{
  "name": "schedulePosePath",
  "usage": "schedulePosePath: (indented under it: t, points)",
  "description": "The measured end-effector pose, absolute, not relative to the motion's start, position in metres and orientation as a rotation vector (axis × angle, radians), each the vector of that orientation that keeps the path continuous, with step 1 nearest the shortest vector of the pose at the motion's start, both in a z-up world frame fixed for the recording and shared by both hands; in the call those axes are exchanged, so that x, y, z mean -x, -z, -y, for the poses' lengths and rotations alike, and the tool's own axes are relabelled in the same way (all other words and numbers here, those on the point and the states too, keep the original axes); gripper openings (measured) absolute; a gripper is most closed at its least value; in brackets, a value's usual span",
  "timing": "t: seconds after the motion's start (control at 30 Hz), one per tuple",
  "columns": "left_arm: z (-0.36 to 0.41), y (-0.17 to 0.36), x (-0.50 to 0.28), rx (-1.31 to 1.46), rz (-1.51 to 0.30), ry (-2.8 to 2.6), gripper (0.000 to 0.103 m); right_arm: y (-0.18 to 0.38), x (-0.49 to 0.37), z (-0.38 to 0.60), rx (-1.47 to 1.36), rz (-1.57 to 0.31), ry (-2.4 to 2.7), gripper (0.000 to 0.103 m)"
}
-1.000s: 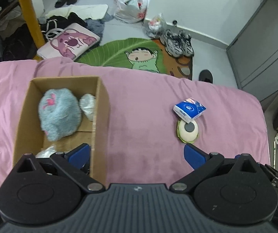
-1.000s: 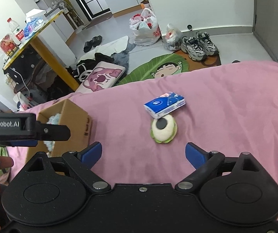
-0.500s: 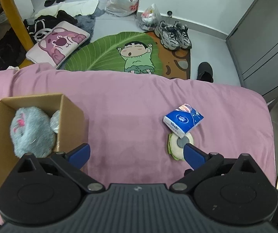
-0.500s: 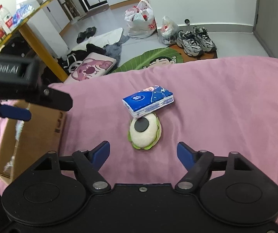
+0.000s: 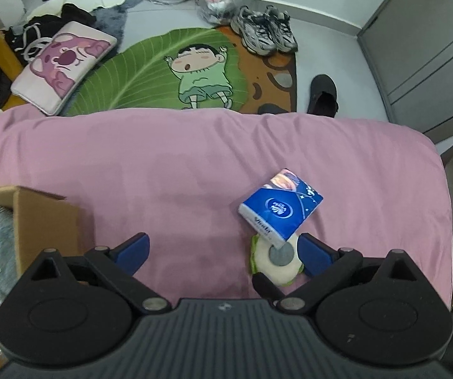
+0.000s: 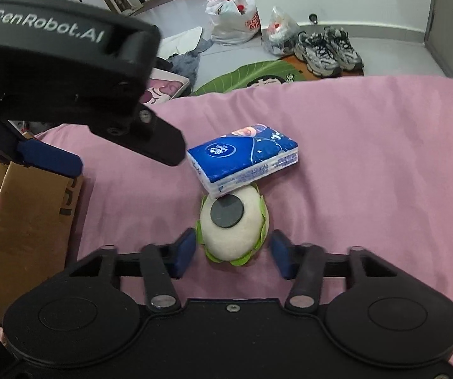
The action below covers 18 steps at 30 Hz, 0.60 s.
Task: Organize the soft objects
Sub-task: 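Grasp the green-white round plush with the right tool while the left tool grasps the blue Vinda tissue pack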
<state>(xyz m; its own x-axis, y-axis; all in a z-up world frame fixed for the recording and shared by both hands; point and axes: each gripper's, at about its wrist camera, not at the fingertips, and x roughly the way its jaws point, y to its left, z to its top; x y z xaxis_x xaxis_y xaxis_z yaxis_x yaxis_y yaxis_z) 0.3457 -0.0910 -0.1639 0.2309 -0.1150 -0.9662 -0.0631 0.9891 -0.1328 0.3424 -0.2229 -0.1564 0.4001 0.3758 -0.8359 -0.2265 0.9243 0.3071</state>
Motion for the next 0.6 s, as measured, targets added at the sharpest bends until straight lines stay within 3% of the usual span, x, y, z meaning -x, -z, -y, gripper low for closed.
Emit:
schedulePosePath:
  t: [0.17, 0.6]
  points:
    - [0.104, 0.176, -0.355, 0.137, -1.356, 0.062, 0.100, 0.158, -0.349, 0.235, -0.213, -1.114, -0.390, 0.027]
    - [0.141, 0.208, -0.367, 0.076, -1.366, 0.158, 0.100, 0.145, -0.341, 0.265, -0.269, -1.189, -0.319, 0.027]
